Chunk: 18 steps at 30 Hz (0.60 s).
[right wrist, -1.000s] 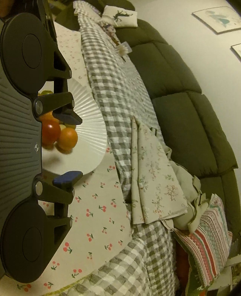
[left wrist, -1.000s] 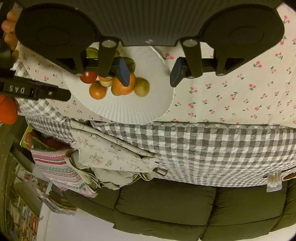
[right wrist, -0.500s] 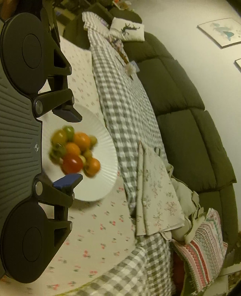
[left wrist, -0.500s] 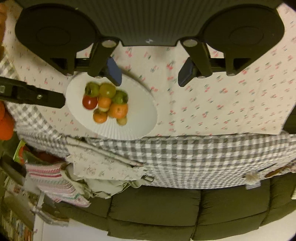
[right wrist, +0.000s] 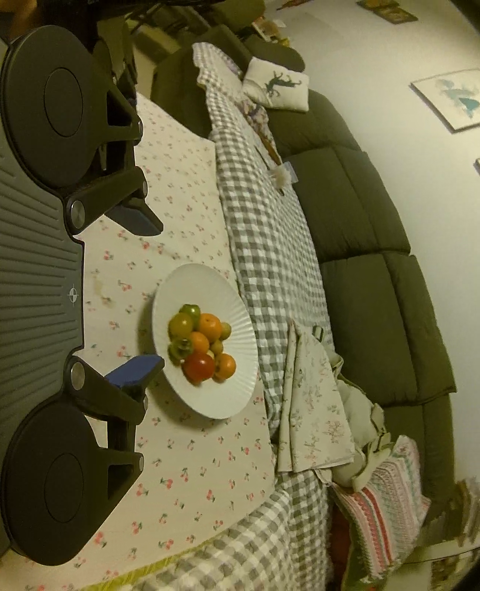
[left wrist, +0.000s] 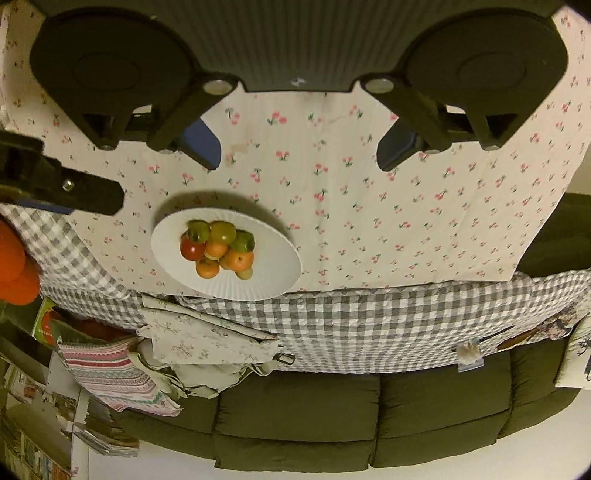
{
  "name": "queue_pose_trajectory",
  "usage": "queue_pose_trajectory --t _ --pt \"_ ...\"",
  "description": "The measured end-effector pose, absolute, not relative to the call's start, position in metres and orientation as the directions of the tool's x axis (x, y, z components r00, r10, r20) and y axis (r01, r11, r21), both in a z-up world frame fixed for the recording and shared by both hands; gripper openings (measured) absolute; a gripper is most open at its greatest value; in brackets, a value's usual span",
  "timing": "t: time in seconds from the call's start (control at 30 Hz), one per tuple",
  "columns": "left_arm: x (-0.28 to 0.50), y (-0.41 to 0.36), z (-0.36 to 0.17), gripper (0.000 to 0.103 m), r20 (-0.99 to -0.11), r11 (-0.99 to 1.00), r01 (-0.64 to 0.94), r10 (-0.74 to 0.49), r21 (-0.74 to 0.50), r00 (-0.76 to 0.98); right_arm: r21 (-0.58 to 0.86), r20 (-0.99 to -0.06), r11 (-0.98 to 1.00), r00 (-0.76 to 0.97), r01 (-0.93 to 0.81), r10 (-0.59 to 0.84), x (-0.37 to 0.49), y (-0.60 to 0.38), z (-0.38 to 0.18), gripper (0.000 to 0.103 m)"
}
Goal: Organize fruits
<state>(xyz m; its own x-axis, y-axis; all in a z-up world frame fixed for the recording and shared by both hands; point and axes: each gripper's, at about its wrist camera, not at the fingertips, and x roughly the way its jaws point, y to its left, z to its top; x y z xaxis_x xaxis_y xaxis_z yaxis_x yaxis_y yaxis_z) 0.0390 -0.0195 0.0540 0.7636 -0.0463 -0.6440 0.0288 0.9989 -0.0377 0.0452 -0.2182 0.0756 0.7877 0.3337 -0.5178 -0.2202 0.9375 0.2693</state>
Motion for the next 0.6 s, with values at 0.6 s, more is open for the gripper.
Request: queue_pose_trajectory --t 0.6 --pt "0.019 -0.008 0.038 0.102 -0.65 0.999 -0.022 -0.009 -0.04 0.76 0.224 -0.523 0.96 0.81 -0.17 0.265 0.006 -0.214 0.062 0.103"
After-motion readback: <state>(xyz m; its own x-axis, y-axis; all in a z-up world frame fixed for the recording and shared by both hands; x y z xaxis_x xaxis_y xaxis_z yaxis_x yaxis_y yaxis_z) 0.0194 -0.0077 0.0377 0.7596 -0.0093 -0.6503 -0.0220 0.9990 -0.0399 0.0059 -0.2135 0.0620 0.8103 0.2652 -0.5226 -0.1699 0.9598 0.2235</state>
